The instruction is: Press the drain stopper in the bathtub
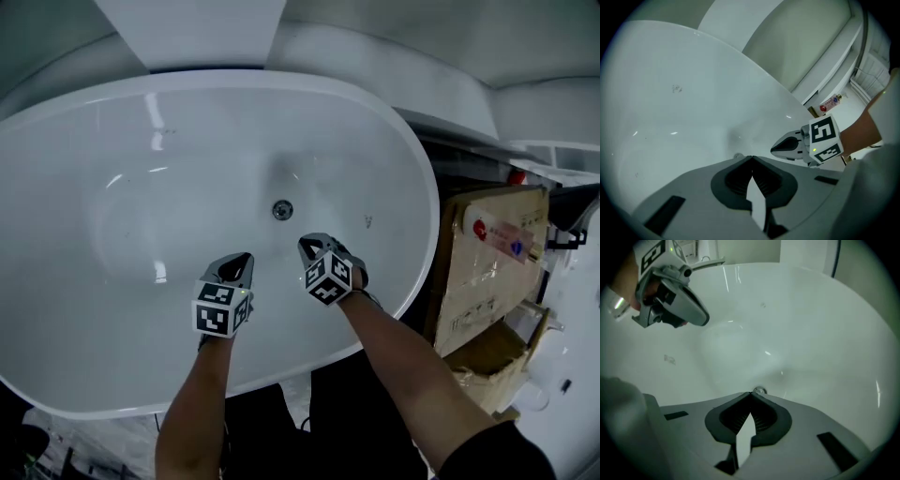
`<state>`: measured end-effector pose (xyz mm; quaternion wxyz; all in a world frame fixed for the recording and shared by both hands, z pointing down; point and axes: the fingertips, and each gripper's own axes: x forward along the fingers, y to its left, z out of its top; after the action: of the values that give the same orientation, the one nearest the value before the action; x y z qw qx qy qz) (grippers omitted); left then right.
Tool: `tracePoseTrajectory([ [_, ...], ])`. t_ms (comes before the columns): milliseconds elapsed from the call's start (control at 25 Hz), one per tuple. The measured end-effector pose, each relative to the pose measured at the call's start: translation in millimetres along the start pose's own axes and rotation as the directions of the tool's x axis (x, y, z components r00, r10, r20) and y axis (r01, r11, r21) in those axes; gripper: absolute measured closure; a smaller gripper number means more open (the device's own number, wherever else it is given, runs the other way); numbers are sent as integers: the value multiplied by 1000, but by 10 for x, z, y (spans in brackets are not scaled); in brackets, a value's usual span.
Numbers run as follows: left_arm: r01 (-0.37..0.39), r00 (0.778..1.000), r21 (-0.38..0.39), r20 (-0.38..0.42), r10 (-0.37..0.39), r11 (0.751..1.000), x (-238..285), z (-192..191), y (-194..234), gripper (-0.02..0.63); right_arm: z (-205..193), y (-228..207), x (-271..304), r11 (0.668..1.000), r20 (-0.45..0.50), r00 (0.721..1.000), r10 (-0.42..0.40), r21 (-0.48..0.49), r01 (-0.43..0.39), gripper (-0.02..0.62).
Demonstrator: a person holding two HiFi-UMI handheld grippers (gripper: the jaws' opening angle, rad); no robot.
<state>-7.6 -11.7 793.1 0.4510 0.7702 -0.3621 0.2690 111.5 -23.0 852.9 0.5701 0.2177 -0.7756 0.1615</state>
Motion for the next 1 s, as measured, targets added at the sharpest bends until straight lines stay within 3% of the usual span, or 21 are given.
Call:
tracePoseTrajectory([
  [160, -23, 999, 36, 31, 22, 999, -649, 265, -150, 595, 373, 75, -911, 985, 90, 994, -69, 163, 54, 581],
  [400, -35, 992, 28, 123, 31, 999, -1841, 821, -595, 595, 704, 307, -2448, 946, 193, 971, -142, 314, 76, 581],
  [520, -25, 989, 94, 147, 11, 995, -2359, 1031, -909, 595, 757, 424, -3066, 922, 236, 954, -184, 378, 84, 581],
  [640, -4, 987, 154, 159, -20, 988, -2784, 1056, -1241, 595, 704, 739, -3509, 919, 258, 948, -188, 387, 77, 581],
  [760, 22, 982, 154, 184, -50, 988, -3068, 1039, -1458, 595, 780, 982, -3868, 920, 296, 939, -174, 390, 47, 581],
  [1000, 71, 982, 171, 160, -99, 983, -3319, 787, -1789, 595, 1006, 1018, -4423, 881, 396, 881, -260, 470, 48, 581],
])
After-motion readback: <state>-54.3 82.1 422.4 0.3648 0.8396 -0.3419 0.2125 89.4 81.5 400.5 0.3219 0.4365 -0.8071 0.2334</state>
